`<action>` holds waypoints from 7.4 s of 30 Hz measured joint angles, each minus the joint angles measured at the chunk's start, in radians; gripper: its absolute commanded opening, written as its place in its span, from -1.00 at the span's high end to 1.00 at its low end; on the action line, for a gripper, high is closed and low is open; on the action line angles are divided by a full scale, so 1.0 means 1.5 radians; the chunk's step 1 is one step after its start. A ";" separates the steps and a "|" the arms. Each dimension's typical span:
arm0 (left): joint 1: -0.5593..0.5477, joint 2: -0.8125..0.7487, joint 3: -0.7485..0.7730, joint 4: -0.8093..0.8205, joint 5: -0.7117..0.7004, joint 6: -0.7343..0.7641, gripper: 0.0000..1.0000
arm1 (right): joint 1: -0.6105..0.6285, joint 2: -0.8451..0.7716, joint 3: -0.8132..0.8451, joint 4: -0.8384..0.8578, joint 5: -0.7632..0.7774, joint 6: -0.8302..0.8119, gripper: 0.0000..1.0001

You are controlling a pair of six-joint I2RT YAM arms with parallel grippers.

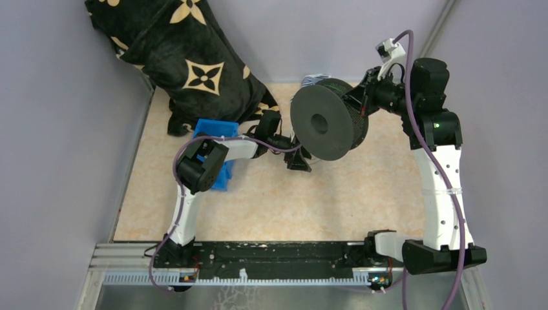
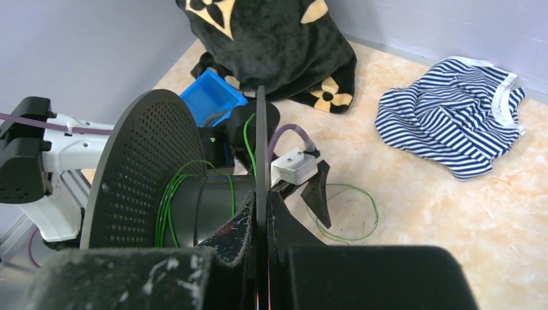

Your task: Wrap the cables

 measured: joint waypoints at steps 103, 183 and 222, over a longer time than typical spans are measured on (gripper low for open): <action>-0.185 -0.200 0.565 -0.683 -0.462 0.389 0.99 | -0.017 0.023 -0.382 0.290 0.517 -0.104 1.00; 0.005 -0.153 0.258 -0.434 -0.382 0.187 0.99 | -0.016 -0.031 -0.268 0.140 0.130 -0.068 1.00; 0.005 -0.164 0.226 -0.421 -0.364 0.175 1.00 | -0.016 -0.035 -0.274 0.159 0.126 -0.054 1.00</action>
